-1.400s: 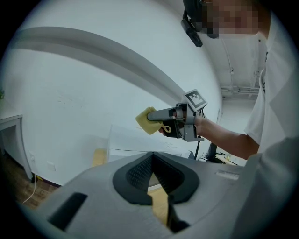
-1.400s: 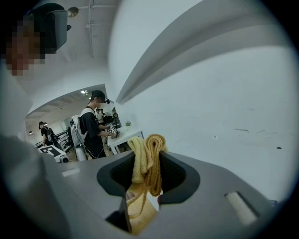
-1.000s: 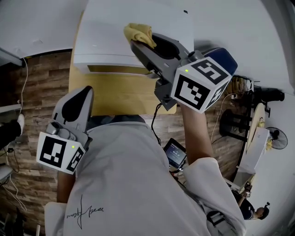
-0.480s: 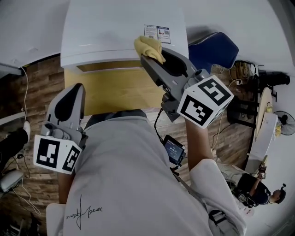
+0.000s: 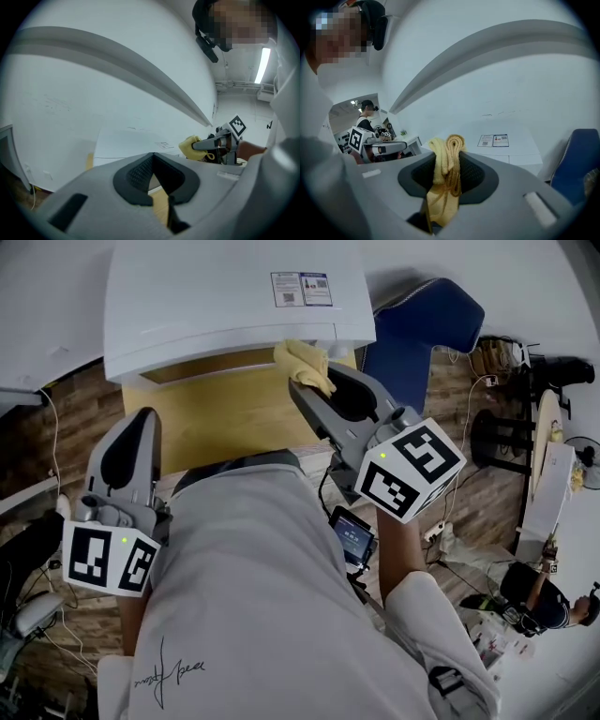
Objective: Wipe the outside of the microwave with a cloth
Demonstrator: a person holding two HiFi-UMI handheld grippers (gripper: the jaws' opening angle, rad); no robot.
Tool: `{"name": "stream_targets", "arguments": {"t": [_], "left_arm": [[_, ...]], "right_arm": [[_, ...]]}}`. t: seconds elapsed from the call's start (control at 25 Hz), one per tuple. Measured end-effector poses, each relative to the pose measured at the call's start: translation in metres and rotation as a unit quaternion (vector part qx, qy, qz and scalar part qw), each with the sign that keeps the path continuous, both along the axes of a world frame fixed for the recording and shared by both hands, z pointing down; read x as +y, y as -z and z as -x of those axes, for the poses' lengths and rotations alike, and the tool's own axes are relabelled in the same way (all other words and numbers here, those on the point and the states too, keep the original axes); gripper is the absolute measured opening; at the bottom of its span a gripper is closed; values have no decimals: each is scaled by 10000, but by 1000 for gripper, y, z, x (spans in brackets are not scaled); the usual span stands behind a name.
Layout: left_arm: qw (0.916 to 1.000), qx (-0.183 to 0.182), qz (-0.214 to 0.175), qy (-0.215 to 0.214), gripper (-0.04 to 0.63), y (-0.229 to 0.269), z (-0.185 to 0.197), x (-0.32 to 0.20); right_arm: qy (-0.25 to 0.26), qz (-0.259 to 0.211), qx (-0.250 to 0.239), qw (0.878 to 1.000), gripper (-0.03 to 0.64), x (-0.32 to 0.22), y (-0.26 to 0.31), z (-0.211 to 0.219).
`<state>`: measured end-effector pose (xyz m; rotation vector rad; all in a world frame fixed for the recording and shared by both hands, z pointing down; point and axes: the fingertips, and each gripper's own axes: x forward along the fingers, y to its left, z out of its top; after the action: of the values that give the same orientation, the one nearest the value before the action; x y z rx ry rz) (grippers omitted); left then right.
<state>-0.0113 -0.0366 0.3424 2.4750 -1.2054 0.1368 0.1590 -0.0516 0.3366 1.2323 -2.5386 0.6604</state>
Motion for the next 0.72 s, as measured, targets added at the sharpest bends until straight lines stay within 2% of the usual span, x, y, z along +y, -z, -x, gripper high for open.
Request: {"name": "stream_targets", "arguments": {"t": [0.2,0.56,0.72], "left_arm": [[9999,-58,32,-93,-11,-4,-4,4],[9999,-101,-43,-37,-11,-5,-9,7],[9999,-108,38,39,-11,-10,-7,16]], "right_arm": [[-164,19,72,9998,126,15,-6,-10],[-484,9,182,9987,124,35,-12,-28],[-541,66,217,9983,124,45,-16,-32]]}}
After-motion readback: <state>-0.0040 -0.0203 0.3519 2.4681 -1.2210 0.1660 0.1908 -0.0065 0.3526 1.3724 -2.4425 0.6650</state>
